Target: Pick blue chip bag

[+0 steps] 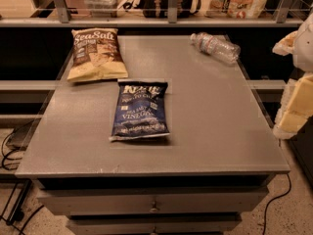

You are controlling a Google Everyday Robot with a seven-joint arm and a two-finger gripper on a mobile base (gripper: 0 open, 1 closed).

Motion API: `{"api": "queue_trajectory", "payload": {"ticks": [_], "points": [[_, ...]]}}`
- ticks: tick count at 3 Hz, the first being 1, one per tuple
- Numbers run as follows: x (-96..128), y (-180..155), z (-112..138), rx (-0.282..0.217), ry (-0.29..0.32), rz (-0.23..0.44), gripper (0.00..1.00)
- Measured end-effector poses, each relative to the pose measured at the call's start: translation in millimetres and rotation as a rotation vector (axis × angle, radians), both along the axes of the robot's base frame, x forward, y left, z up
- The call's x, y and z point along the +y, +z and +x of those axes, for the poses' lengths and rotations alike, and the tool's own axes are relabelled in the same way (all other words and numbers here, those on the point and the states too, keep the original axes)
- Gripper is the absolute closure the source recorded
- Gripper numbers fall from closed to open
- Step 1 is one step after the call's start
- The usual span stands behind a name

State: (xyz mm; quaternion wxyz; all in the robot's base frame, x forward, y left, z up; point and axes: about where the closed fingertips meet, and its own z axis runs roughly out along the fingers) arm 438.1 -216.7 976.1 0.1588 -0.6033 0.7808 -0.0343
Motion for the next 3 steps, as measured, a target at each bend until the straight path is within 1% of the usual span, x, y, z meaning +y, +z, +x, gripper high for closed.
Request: {"api": "queue_trajectory", "payload": {"ticks": [1,2,3], "points": [[0,0,0,0.000,0.000,0.000,0.00],[5,-5,3,-0.011,0.017,0.082,0.00],[24,-18,13,-0.022,0.090,0.226,0.00]]}}
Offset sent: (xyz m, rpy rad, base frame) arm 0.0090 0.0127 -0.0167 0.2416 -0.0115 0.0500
